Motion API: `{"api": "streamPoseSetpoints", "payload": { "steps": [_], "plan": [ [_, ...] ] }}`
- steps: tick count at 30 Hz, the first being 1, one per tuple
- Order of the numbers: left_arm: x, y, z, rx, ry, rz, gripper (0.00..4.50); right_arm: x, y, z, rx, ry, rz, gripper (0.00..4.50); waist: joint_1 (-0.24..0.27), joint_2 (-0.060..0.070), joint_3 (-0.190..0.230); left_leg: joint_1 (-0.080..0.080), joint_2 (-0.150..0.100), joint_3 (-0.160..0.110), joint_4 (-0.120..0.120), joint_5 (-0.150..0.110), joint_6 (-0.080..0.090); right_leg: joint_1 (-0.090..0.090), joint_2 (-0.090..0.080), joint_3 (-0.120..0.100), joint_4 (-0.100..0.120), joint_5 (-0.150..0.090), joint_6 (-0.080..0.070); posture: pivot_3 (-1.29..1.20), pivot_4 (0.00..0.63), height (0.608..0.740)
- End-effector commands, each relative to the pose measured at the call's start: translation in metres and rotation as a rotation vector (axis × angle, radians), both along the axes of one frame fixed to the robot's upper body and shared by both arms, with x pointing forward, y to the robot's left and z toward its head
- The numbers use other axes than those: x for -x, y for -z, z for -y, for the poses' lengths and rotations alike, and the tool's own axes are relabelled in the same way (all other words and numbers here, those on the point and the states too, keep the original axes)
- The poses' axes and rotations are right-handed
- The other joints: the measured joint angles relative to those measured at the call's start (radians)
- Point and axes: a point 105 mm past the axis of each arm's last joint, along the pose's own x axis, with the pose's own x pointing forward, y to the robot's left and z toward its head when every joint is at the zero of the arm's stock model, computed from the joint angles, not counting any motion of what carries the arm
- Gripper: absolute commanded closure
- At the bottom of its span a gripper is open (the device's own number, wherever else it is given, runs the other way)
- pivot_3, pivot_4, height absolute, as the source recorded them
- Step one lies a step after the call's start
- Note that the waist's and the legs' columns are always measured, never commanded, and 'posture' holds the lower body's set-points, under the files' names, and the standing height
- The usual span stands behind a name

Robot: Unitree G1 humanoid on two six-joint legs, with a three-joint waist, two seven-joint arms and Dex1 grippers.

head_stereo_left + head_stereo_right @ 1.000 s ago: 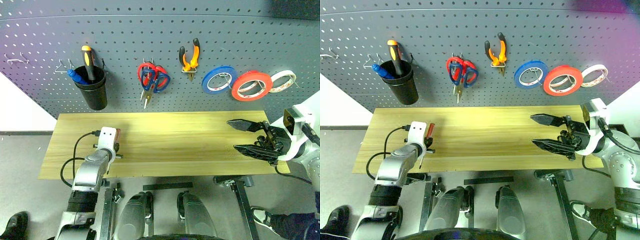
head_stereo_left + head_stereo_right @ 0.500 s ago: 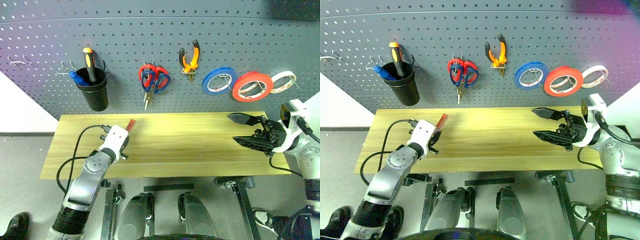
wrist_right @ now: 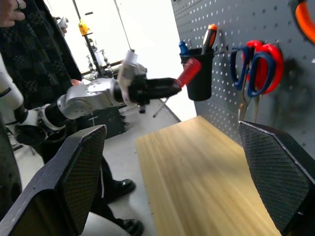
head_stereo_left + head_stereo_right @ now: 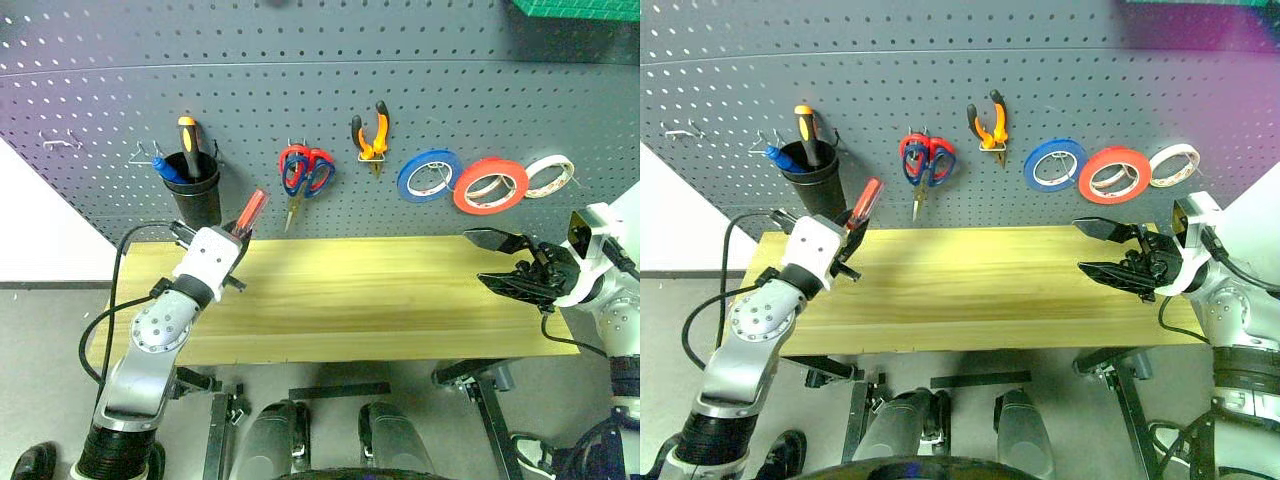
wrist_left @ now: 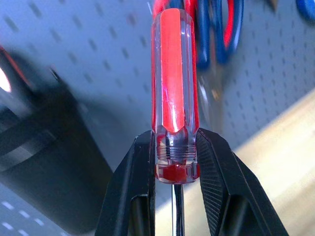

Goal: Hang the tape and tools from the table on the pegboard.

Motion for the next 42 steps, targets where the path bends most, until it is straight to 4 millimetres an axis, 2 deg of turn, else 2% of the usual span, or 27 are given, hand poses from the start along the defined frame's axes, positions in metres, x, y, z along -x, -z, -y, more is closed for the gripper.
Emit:
{"api": "streamPoseSetpoints", "payload": {
  "steps": [1,8,13,17,21,30,34,37,42],
  "plan": [
    [0.001,-0.033,-0.003,0.008,-0.013,0.124,3.67,-0.002,-0.009,0.004,0.006,0.006,0.046,0.00,0.002,0.000,-0.012,0.000,0.000,0.000,0.000,0.000,0.000,0.000,0.000,0.000,0.000,0.000,0.000,-0.03,0.017,0.740],
    [-0.014,-0.076,-0.006,0.044,-0.035,0.231,3.67,-0.008,-0.008,0.003,0.020,0.013,0.065,0.00,0.019,-0.001,-0.046,0.001,0.000,0.000,0.002,0.000,0.000,0.001,0.001,0.000,0.002,0.000,0.000,-0.02,0.000,0.740],
    [-0.025,-0.105,-0.004,0.053,-0.018,0.298,3.67,-0.011,-0.008,0.002,0.027,0.016,0.072,0.00,0.025,0.000,-0.055,0.003,0.000,0.000,0.003,0.000,0.000,0.003,0.001,0.000,0.002,0.000,0.000,-0.03,0.000,0.740],
    [-0.036,-0.123,-0.011,0.043,-0.029,0.340,3.67,-0.010,-0.008,0.003,0.036,0.017,0.077,0.00,0.023,-0.001,-0.057,0.004,0.000,0.000,0.003,0.000,0.000,0.004,0.001,0.000,0.003,0.000,0.000,-0.04,0.000,0.740],
    [-0.054,-0.132,-0.018,0.031,-0.034,0.362,3.67,-0.010,-0.007,0.003,0.040,0.018,0.069,0.00,0.023,0.000,-0.061,0.004,0.000,0.000,0.004,0.002,0.002,0.004,0.002,0.000,0.003,0.000,0.000,-0.04,0.000,0.740],
    [-0.088,-0.138,-0.023,0.032,-0.014,0.387,3.67,-0.001,-0.007,-0.001,0.044,-0.009,0.063,0.00,0.022,-0.001,-0.063,0.004,0.000,0.000,0.004,0.002,0.002,0.004,0.002,0.000,0.004,0.000,0.000,-0.07,0.012,0.740],
    [-0.101,-0.128,-0.015,0.029,0.023,0.378,3.67,0.002,-0.008,-0.005,0.043,-0.020,0.067,0.00,0.019,0.000,-0.063,0.004,0.000,0.000,0.004,0.002,0.002,0.004,0.001,0.001,0.004,0.000,0.000,-0.08,0.024,0.740],
    [-0.110,-0.120,-0.017,0.052,0.013,0.356,3.67,0.005,-0.009,-0.004,0.049,-0.014,0.066,0.00,0.014,0.000,-0.063,0.004,0.000,0.000,0.004,0.002,0.001,0.004,0.001,0.001,0.004,0.000,0.000,-0.09,0.039,0.740],
    [-0.114,-0.104,-0.013,0.087,0.023,0.327,3.67,0.008,-0.011,-0.001,0.059,-0.004,0.057,0.00,0.006,-0.001,-0.062,0.004,0.000,0.000,0.004,0.001,0.000,0.003,0.001,0.001,0.004,0.000,0.000,-0.11,0.059,0.740]
  ]
}}
